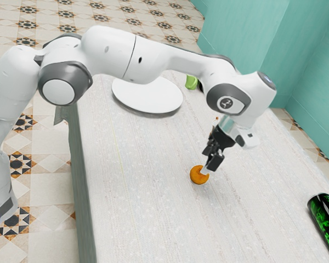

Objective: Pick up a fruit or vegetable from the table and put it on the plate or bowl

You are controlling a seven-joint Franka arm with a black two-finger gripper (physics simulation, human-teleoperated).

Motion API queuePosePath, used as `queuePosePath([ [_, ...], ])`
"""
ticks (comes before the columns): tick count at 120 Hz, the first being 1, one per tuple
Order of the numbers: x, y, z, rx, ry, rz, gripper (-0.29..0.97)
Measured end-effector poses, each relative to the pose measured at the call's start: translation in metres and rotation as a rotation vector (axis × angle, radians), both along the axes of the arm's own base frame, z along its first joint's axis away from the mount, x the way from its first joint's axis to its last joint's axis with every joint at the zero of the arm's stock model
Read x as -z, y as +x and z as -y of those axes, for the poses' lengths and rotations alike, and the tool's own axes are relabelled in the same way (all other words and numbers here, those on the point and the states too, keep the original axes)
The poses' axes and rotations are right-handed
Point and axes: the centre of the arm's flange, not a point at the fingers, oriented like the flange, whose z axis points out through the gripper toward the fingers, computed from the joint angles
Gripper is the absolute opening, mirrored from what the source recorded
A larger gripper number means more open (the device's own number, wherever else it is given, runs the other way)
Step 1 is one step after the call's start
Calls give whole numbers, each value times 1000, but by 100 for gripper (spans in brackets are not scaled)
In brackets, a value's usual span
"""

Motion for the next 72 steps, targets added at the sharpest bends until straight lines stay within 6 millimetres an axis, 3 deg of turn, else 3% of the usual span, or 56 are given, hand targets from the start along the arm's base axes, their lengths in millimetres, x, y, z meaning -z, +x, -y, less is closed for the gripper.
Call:
queuePosePath([
  [72, 9, -13, -4, -10, -1, -50, 68],
])
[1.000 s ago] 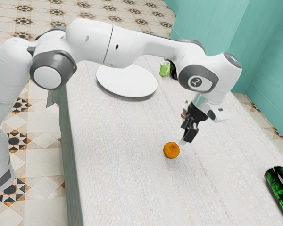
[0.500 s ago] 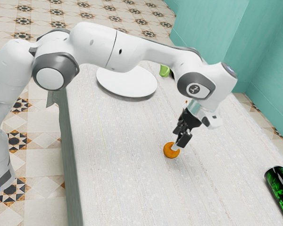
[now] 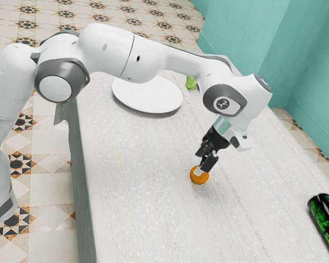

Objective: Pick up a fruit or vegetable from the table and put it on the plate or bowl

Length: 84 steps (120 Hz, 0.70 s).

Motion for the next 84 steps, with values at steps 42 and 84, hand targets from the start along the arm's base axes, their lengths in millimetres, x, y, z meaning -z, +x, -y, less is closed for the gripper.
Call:
queuePosePath([
  [42, 9, -2, -16, -27, 14, -21, 68],
  [84, 26, 4, -12, -29, 1, -14, 68],
])
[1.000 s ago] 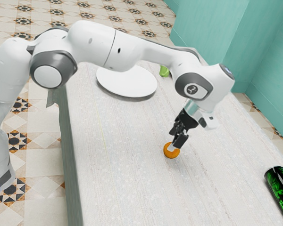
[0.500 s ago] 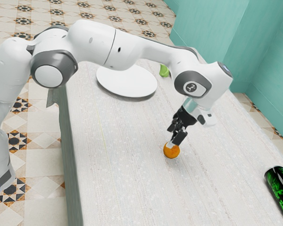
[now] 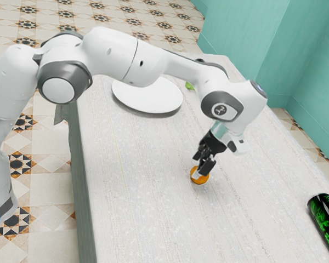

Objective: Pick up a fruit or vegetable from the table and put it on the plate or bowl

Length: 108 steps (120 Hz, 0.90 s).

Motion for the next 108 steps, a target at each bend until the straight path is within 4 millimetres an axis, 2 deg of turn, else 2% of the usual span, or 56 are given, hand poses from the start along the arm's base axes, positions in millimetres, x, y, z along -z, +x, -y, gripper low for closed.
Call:
queuePosePath([
  [28, 4, 7, 3, -5, -23, 35, 68],
  [85, 33, 12, 5, -15, -32, 28, 68],
  [88, 33, 12, 5, -15, -32, 28, 66],
  [101, 33, 12, 5, -19, -29, 30, 44],
  [108, 33, 12, 4, -21, -27, 32, 38],
])
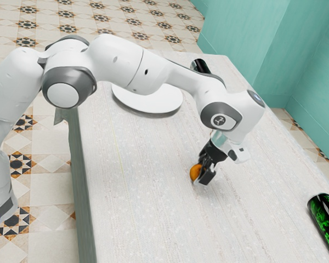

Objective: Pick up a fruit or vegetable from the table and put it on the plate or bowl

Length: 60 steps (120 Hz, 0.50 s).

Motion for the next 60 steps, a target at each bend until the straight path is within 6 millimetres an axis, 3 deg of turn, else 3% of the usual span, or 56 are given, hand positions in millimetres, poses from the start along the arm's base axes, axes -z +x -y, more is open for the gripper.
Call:
queuePosePath([
  [14, -2, 0, 0, -2, 5, 4, 33],
  [28, -18, 2, 1, 1, 7, 28, 34],
  [43, -74, 6, -1, 10, 26, 96, 33],
  [54, -125, -5, -26, -22, 47, 138, 33],
  [60, -145, -11, -50, -55, 60, 149, 33],
])
